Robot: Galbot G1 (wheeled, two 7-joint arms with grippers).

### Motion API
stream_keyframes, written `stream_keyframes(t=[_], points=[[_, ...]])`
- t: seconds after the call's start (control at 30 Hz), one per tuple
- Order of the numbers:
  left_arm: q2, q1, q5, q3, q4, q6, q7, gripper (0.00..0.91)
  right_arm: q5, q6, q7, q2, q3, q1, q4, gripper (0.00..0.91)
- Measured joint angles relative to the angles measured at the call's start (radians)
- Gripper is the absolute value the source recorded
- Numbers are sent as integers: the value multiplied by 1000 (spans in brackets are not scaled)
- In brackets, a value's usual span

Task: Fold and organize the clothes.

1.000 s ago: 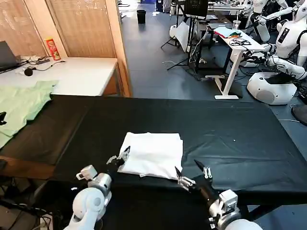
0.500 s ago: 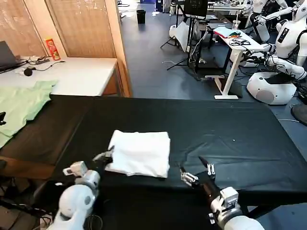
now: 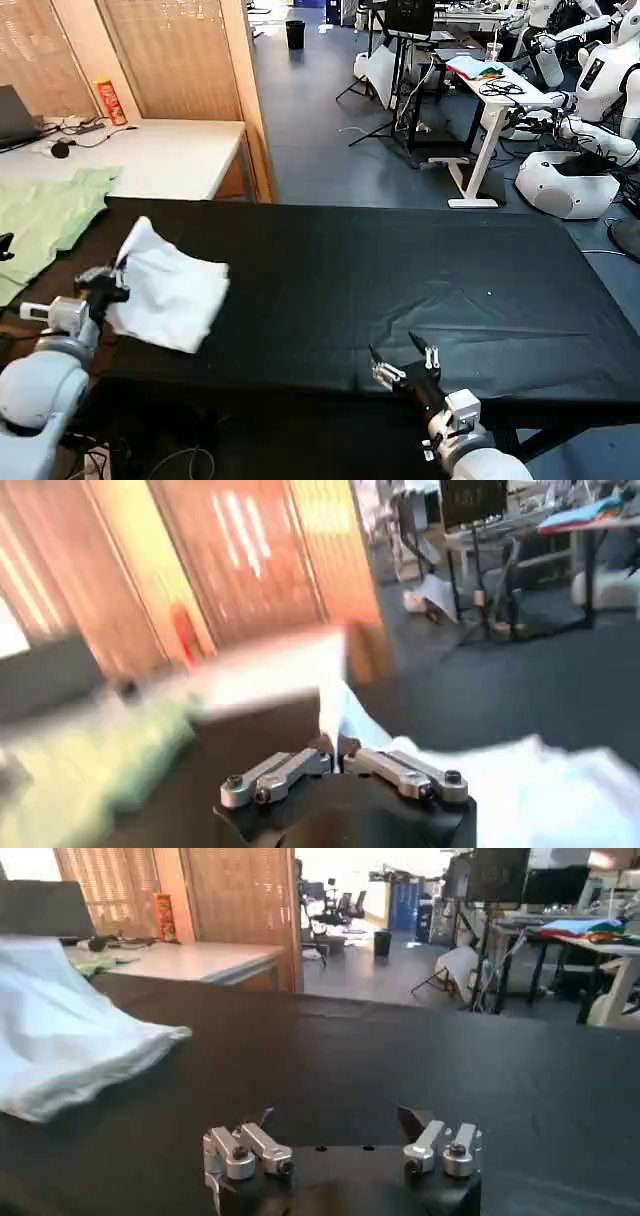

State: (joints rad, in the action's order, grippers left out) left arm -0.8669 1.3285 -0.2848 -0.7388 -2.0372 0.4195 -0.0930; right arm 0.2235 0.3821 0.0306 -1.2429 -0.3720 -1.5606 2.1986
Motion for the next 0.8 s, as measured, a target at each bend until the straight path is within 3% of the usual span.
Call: stream_keyframes(t=[0.2, 0.33, 0.53, 0.57, 0.8], points=[[-24, 26, 95, 85, -101, 8, -17, 0, -9, 0, 0, -3, -6, -15, 2, 878], [-98, 30, 60, 197, -109, 21, -65, 0, -6, 8, 0, 1, -12, -20, 10, 878], [-242, -25, 15, 394, -82, 16, -104, 0, 78, 45, 4, 1, -5, -10, 20, 878], [-272, -38, 24, 420, -69, 6, -103, 878, 95, 53, 4, 2, -2, -10, 22, 878], [-427, -47, 78, 543, -22, -75, -14, 878, 156, 76, 0, 22, 28, 9, 10, 878]])
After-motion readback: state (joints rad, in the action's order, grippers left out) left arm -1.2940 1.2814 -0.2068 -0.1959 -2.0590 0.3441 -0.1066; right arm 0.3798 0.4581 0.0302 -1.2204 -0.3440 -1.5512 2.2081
